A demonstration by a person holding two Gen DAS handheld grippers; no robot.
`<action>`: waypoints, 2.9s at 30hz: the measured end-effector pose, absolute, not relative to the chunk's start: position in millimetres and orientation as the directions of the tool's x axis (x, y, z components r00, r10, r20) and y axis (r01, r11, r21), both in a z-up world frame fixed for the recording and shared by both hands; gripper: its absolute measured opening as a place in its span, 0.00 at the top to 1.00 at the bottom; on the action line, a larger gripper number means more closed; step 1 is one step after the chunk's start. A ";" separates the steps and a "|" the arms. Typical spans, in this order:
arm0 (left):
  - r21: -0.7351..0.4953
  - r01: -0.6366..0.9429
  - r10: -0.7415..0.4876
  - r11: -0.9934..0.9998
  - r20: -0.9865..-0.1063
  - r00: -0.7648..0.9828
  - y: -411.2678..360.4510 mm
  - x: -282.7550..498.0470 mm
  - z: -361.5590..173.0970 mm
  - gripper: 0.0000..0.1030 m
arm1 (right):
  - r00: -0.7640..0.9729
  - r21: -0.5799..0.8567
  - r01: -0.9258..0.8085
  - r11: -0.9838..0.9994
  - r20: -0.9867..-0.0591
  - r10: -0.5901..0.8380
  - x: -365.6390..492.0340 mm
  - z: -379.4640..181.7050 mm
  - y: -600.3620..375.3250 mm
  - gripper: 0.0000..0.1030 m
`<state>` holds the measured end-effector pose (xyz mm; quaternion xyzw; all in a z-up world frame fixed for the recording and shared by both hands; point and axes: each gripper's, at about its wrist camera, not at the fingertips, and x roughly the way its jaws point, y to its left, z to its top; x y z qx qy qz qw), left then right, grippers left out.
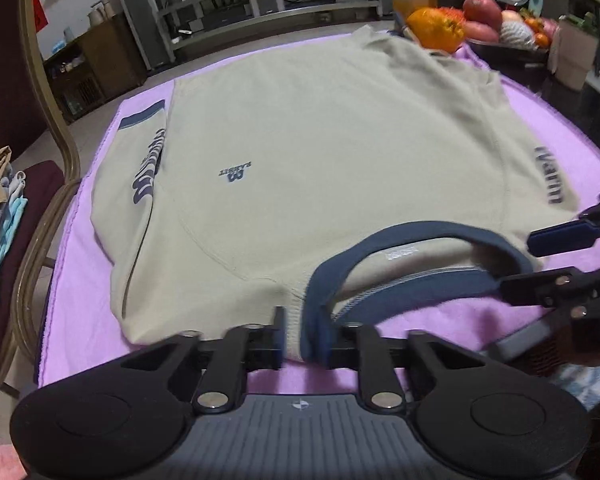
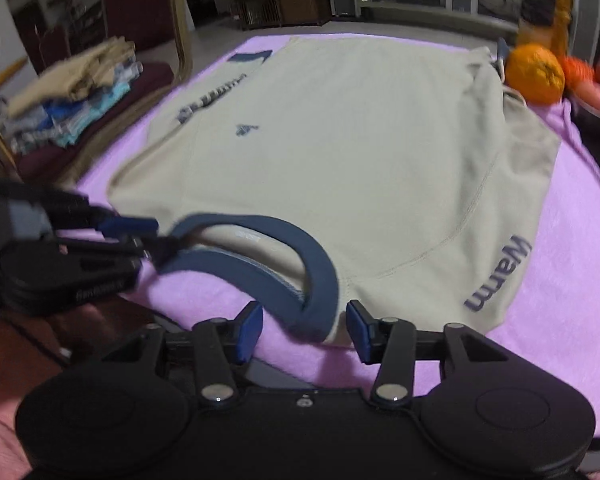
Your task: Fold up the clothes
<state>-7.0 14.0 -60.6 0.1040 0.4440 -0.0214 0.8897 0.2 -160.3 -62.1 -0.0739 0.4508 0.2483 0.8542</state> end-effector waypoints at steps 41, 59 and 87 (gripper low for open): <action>-0.394 -0.412 -0.101 0.822 -0.812 0.574 135.4 21.0 -57.2 0.99 | 0.508 0.656 0.312 0.687 -0.726 0.463 45.7 -103.2 -293.0 0.98; -0.053 -0.350 0.153 0.935 -0.832 0.533 96.8 -22.7 -35.1 0.81 | 0.603 0.358 0.067 0.931 -0.758 0.248 14.0 -46.5 -266.4 0.83; 0.010 0.025 -0.011 1.000 -0.716 0.698 30.9 85.9 42.9 0.73 | 0.740 0.438 -0.173 0.882 -0.534 0.410 105.0 61.0 -241.3 0.75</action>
